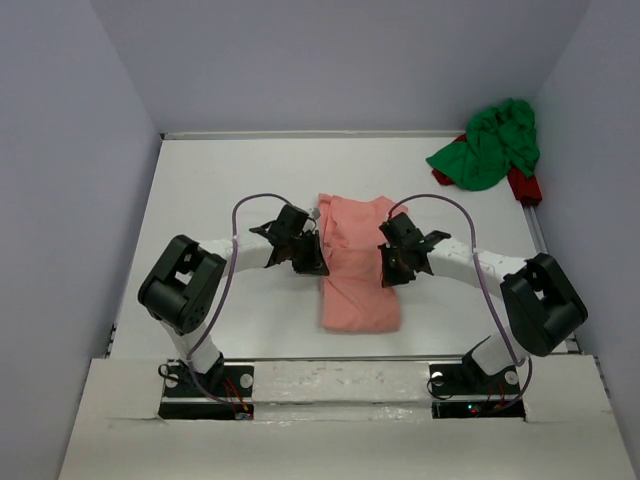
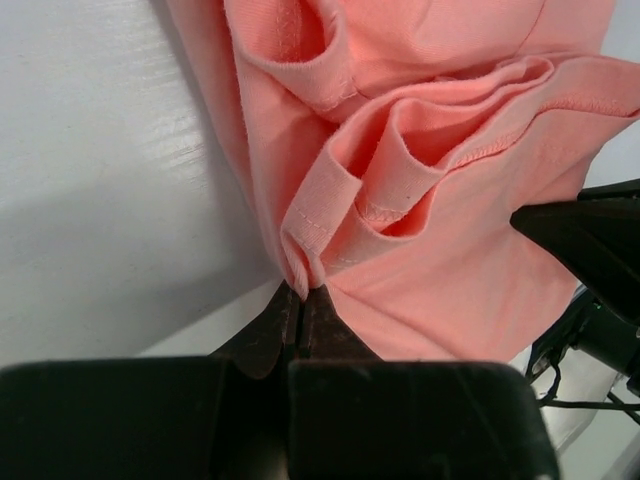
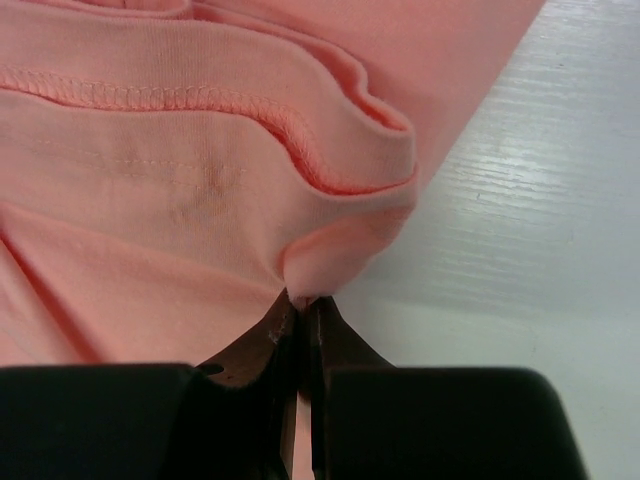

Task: Fold and stack the t-shirts
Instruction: Grab one side of the 2/3 rectangular tshirt with both arms

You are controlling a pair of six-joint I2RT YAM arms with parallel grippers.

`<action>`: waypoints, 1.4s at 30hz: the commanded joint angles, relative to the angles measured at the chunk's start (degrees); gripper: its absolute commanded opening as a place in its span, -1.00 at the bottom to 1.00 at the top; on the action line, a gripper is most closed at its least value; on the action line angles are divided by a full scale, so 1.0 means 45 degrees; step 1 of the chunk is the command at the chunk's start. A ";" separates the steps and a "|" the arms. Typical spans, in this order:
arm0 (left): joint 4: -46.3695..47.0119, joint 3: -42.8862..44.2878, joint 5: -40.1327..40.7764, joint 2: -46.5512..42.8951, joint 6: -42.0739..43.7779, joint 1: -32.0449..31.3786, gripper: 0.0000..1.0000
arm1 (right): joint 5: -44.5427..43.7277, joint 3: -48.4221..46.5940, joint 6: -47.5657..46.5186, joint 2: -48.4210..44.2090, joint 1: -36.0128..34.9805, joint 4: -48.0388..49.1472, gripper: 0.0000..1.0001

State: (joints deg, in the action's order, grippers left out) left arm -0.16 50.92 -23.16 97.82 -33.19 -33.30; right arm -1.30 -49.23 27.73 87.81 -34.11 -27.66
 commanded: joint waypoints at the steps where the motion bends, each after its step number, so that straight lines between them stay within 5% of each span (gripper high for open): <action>1: 0.0349 -0.0279 0.0555 -0.0898 -0.0183 -0.0139 -1.00 | -0.0823 0.0082 0.0343 -0.0724 -0.0038 -0.0435 -0.84; 5: 0.0232 -0.0319 0.0751 -0.1113 -0.0281 -0.0295 -0.98 | -0.1370 -0.0328 0.0167 -0.0568 -0.0038 -0.0747 -0.58; 11: -0.0253 -0.0494 0.1434 -0.1834 -0.0398 -0.0471 -0.35 | -0.1957 -0.1051 -0.0048 -0.0626 -0.0038 -0.1236 -0.01; 18: -0.0938 -0.0573 0.2040 -0.2636 -0.0476 -0.0491 0.25 | -0.2270 -0.1442 -0.0106 -0.0919 -0.0038 -0.1685 0.21; 24: -0.2189 -0.0396 0.3055 -0.3728 -0.0768 -0.0978 0.29 | -0.2133 -0.1443 0.0732 -0.2186 -0.0426 -0.2817 0.22; 33: -0.1939 -0.2598 0.2960 -0.5877 -0.2680 -0.2970 0.26 | -0.1996 0.1290 0.4167 -0.6559 -0.2320 -0.4067 0.21; 42: -0.1955 -0.3795 0.3056 -0.6426 -0.3678 -0.3927 0.25 | -0.4223 0.1155 0.9421 -0.4868 -0.6225 -0.6138 0.16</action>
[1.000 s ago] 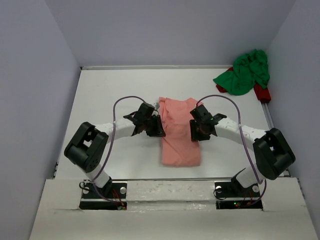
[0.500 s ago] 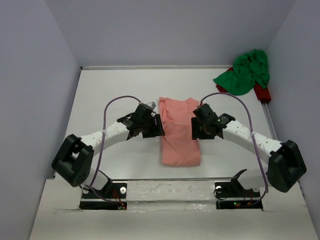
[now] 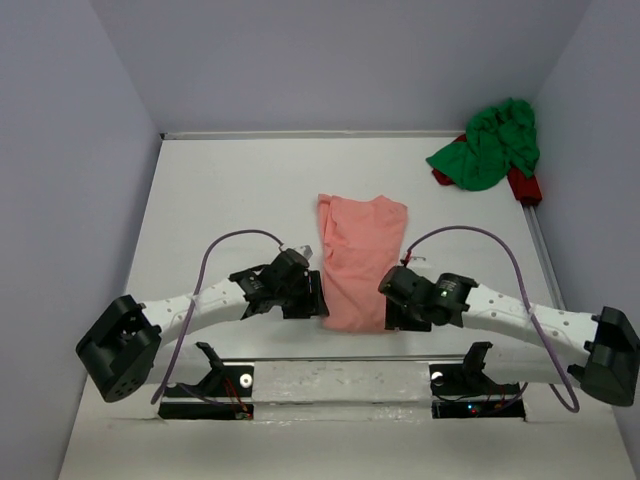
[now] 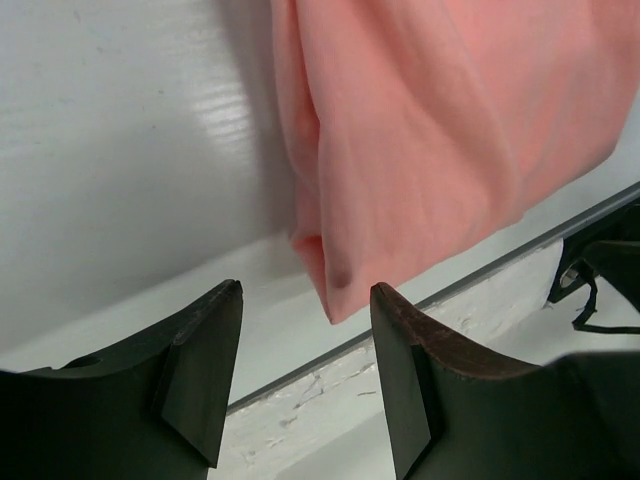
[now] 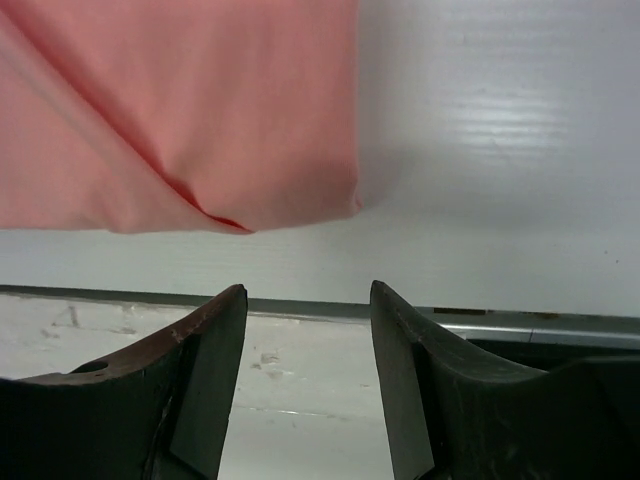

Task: Fold and stack the t-shirts
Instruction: Grab one side of the 2/3 rectangular tshirt with both arms

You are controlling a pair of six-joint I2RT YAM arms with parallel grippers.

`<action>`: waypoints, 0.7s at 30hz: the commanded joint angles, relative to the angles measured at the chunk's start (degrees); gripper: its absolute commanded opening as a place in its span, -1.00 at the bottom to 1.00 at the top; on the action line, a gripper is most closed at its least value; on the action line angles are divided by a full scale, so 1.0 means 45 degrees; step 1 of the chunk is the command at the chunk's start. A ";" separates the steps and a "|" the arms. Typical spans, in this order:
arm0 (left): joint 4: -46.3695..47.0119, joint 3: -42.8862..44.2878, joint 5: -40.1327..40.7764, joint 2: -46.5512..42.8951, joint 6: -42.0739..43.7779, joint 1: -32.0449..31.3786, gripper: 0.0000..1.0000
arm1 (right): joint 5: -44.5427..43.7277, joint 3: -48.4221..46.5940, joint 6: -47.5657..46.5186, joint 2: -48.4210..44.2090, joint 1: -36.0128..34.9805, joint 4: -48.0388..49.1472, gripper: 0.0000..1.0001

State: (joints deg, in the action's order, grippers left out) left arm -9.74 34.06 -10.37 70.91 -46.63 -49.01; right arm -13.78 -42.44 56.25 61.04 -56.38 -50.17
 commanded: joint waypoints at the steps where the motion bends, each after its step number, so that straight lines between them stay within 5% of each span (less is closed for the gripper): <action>1: 0.0152 -0.0031 0.0234 -0.0408 -0.0711 -0.0513 0.25 | -0.1701 -0.0394 0.3415 0.1336 -0.1647 -0.1097 0.17; 21: 0.0758 0.0008 0.0117 0.0237 -0.1083 -0.1432 0.22 | -0.2972 -0.0179 0.5312 0.1943 -0.2549 -0.1468 0.24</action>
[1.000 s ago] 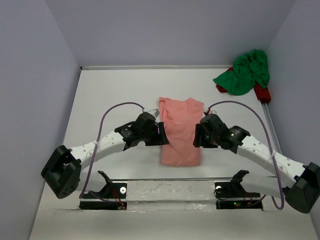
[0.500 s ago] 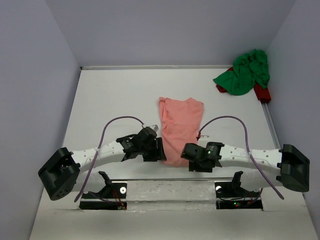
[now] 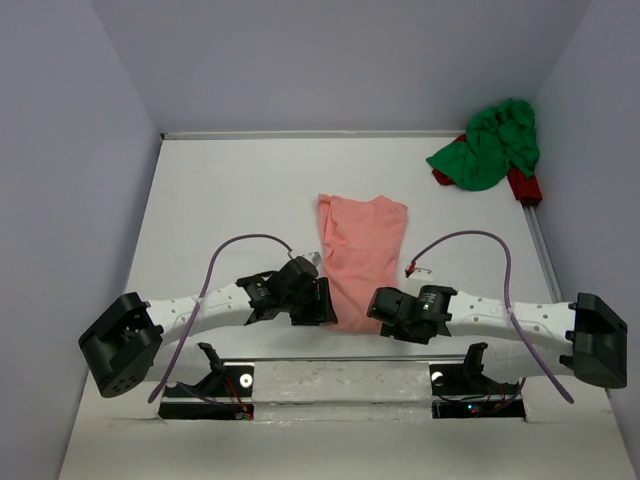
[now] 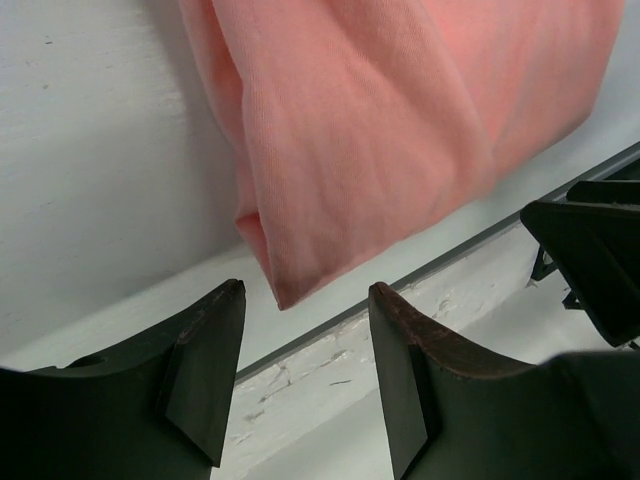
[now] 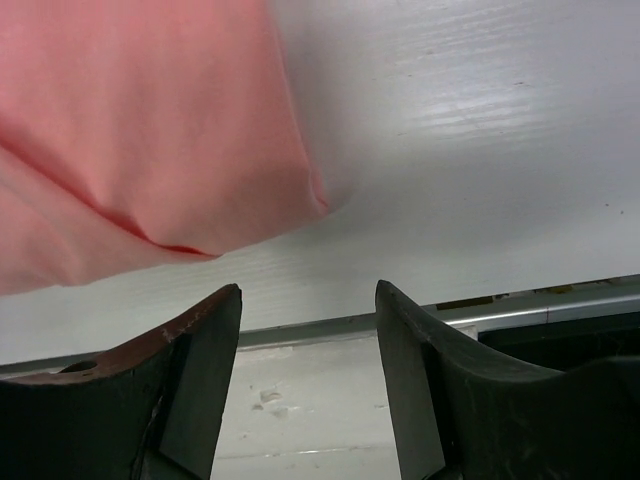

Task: Fold and stack the t-shirts
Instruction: Grab one side of the 2/3 rectangular tshirt with both arms

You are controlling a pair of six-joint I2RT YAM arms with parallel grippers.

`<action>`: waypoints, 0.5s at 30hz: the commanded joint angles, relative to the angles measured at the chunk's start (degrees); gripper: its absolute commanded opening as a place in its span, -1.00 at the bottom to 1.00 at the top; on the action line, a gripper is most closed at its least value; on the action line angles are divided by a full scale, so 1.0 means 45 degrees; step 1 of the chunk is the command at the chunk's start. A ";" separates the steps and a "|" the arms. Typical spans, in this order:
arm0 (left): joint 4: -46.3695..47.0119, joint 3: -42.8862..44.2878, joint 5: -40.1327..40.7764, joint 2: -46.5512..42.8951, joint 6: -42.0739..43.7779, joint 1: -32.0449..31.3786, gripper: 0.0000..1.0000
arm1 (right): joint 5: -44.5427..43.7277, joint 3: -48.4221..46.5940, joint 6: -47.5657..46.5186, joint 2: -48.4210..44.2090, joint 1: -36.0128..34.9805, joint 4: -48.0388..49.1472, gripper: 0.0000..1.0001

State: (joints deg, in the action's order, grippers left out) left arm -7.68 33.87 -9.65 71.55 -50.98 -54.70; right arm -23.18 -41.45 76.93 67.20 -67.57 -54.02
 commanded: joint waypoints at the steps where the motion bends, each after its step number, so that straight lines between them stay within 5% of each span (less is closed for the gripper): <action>1: 0.0282 0.0071 -0.0024 0.0096 -0.0116 -0.0189 0.22 | -0.0942 -0.0533 0.0737 0.0691 -0.0062 -0.0613 0.24; 15: 0.0379 0.0013 -0.0004 0.0253 -0.0077 -0.0208 0.15 | -0.0593 0.0246 -0.1800 0.0439 0.1769 0.1827 0.20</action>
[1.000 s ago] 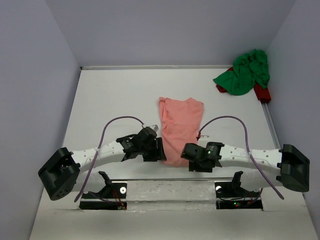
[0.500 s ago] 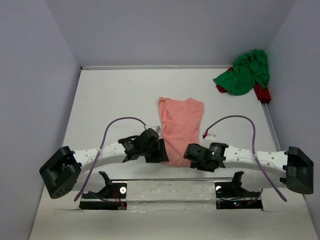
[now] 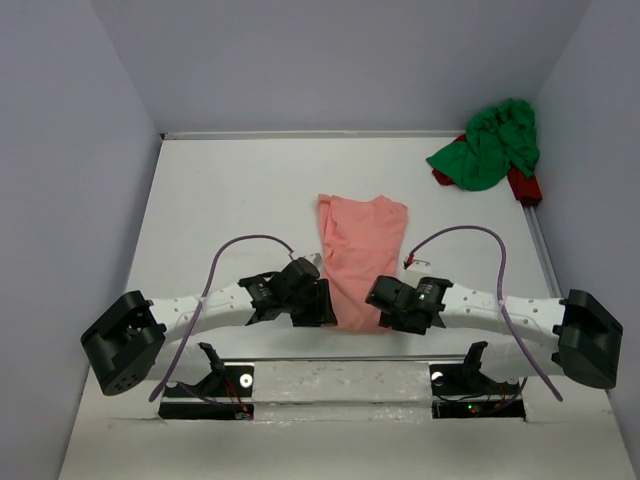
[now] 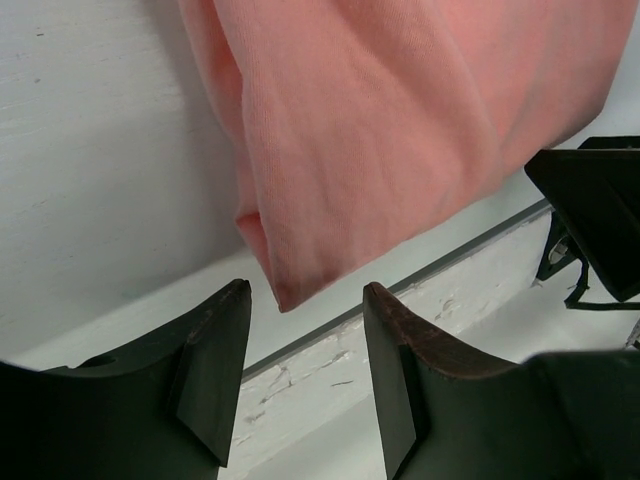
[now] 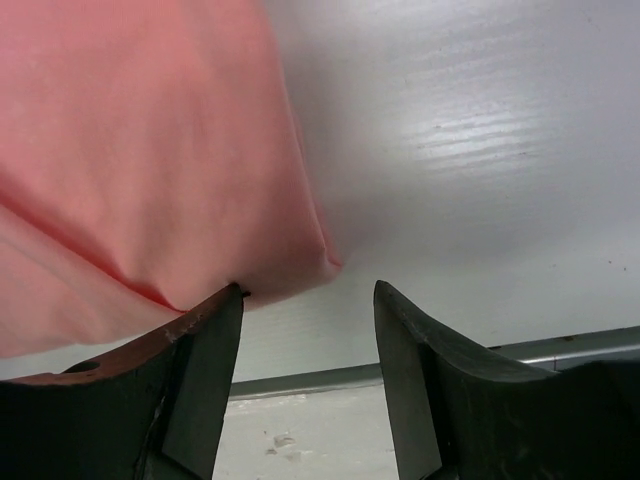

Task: Fold and stack the t-shirts
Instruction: Grab one side of the 2/3 rectangular tshirt with both arms

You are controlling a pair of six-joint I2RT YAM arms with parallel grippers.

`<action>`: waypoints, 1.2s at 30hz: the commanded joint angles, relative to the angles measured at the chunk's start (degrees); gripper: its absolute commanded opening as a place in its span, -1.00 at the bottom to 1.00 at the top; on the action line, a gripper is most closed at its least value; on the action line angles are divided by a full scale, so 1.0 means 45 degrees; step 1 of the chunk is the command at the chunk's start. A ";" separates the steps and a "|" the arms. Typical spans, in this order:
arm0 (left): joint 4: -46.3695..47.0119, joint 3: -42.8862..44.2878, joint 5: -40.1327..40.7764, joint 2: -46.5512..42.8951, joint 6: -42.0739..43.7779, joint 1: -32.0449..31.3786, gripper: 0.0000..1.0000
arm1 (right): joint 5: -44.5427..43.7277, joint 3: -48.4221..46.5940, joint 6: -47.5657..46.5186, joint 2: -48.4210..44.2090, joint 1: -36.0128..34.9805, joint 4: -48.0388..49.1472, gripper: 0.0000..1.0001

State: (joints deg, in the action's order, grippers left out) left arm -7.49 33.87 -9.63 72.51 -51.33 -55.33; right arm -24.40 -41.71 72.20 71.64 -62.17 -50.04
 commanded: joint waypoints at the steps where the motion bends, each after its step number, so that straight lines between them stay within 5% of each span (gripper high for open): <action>1: 0.0335 0.0013 -0.0009 0.0058 -0.0019 -0.0068 0.14 | -0.0107 0.0382 -0.0830 -0.0683 0.0709 0.1080 0.19; 16: 0.0569 -0.0065 -0.0106 0.0195 0.0059 -0.0087 -0.15 | 0.0599 0.0636 -0.0440 0.0233 0.0847 0.1725 -0.20; 36: 0.0902 -0.0163 -0.0400 0.0703 0.0215 -0.0068 -0.60 | 0.0618 0.0891 0.1199 0.0661 -0.0185 0.1609 -0.28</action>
State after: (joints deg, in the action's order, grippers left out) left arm -5.32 33.76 -10.50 75.33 -51.09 -55.40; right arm -20.95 -37.54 73.12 73.01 -60.05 -43.07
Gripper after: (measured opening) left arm 0.238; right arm 0.365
